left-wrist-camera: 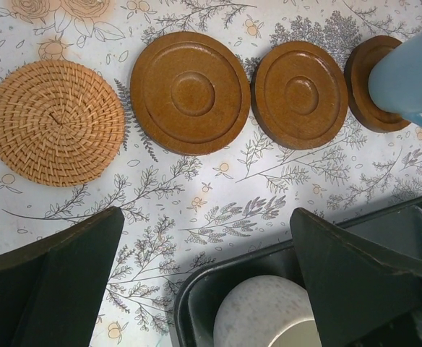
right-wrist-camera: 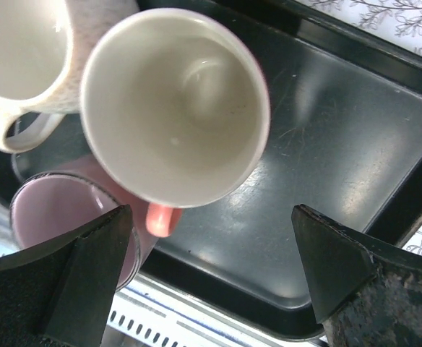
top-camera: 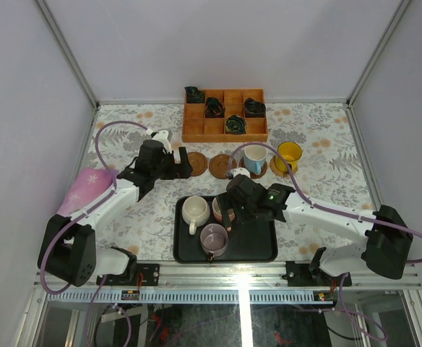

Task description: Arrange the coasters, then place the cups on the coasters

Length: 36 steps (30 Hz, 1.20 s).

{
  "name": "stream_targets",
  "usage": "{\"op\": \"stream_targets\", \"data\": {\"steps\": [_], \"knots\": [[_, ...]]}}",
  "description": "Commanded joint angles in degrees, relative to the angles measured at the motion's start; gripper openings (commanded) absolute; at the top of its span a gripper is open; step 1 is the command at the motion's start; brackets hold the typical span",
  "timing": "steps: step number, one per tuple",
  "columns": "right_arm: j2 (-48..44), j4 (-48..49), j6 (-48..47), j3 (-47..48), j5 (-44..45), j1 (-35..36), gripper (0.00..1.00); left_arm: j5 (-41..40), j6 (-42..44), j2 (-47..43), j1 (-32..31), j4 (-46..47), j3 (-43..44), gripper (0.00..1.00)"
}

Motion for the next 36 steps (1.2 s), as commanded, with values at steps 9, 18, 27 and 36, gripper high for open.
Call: {"op": "stream_targets", "data": {"steps": [9, 18, 27, 36], "knots": [[6.1, 2.0, 2.7, 0.1, 5.8, 0.5, 0.91, 0.5, 0.5, -2.8, -0.3, 0.1, -1.4, 1.00], [9.0, 4.2, 1.9, 2.2, 4.2, 0.6, 0.62, -0.5, 1.0, -4.8, -0.3, -0.7, -1.7, 1.00], [10.3, 1.3, 2.1, 5.1, 5.1, 1.3, 0.00, -0.1, 1.2, -4.9, -0.3, -0.5, -1.6, 1.00], [8.1, -8.1, 1.2, 16.0, 17.1, 5.0, 0.00, -0.6, 1.3, -5.4, -0.3, -0.5, -1.7, 1.00]]}}
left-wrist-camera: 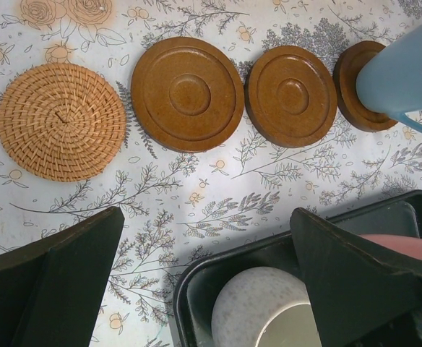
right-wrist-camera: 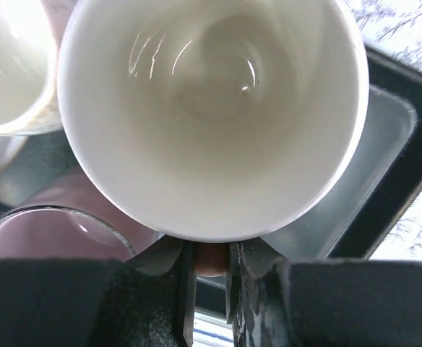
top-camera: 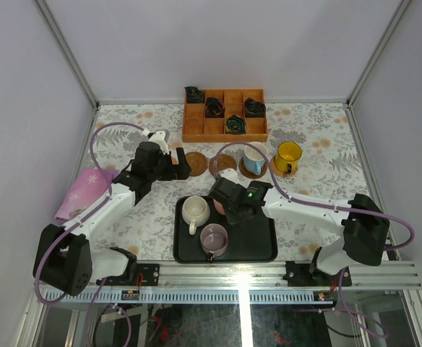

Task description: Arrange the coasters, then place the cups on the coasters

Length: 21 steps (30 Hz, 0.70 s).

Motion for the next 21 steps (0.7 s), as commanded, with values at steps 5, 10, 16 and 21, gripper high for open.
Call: {"op": "stream_targets", "data": {"steps": [5, 10, 16, 21], "knots": [[-1.9, -0.7, -4.1, 13.2, 16.9, 1.2, 0.00, -1.5, 1.2, -1.6, -0.3, 0.1, -0.5, 1.00], [5.3, -2.4, -6.5, 21.4, 23.9, -0.1, 0.00, -1.4, 1.3, -1.8, -0.2, 0.1, -0.2, 1.00], [13.0, 0.5, -5.8, 27.3, 20.9, -6.2, 0.00, -1.4, 1.5, -2.1, -0.3, -0.4, 0.2, 1.00], [16.7, 1.3, -4.7, 29.7, 17.1, -10.6, 0.00, -2.3, 1.7, -2.1, -0.3, -1.1, 0.4, 1.00]]}}
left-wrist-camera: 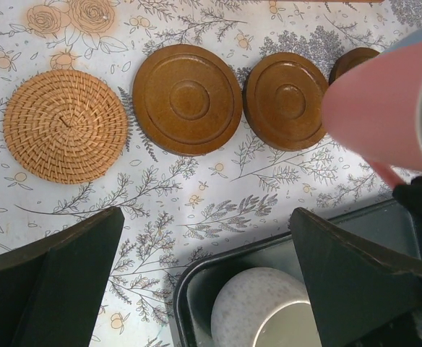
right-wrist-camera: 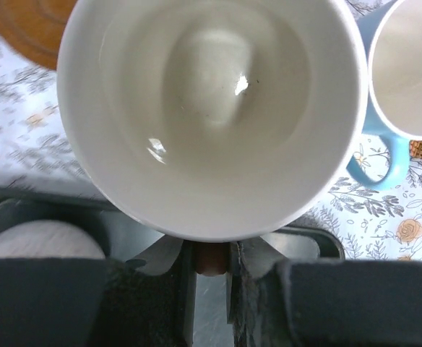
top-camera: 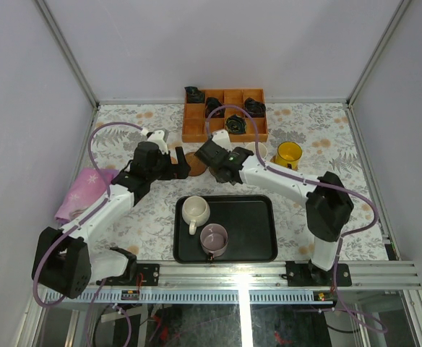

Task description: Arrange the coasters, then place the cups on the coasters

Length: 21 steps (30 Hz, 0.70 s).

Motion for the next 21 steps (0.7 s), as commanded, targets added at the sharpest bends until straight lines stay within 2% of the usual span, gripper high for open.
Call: {"op": "stream_targets", "data": {"steps": [1, 21], "knots": [[0.5, 3.2, 1.2, 4.9, 0.3, -3.4, 0.00, -1.4, 1.6, -0.8, -0.3, -1.1, 0.5, 1.00], [6.0, 9.1, 3.3, 2.4, -6.3, -6.7, 0.00, -0.6, 1.6, 2.7, -0.3, -1.7, 1.4, 1.00]]}}
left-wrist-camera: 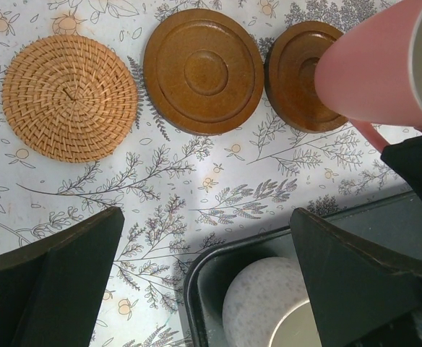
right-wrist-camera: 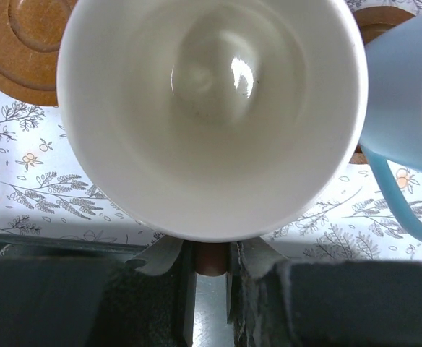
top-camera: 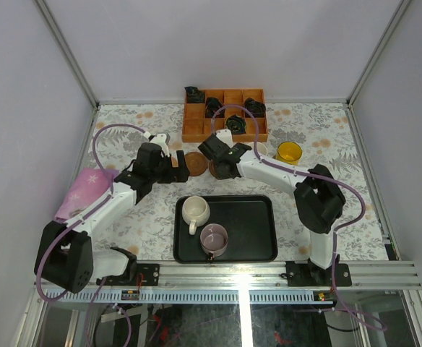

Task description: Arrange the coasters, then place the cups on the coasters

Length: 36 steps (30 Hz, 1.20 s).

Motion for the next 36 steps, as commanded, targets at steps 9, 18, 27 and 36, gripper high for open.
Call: {"op": "stream_targets", "data": {"steps": [9, 18, 27, 36], "knots": [[2.1, 4.8, 0.1, 2.8, -0.8, -2.1, 0.00, -0.5, 1.5, 0.5, -0.2, 0.8, 1.5, 1.00], [1.8, 5.8, -0.2, 2.4, -2.1, -3.5, 0.00, -0.2, 1.5, 1.1, -0.2, 0.7, 1.7, 1.00], [2.8, 6.0, -0.9, 3.8, -3.6, -3.8, 0.00, -0.2, 1.4, 1.2, -0.3, 0.7, 1.7, 1.00], [3.6, 5.5, -0.7, 4.3, -4.5, -3.8, 0.00, 0.1, 1.2, 1.5, -0.2, 0.9, 1.8, 1.00]]}}
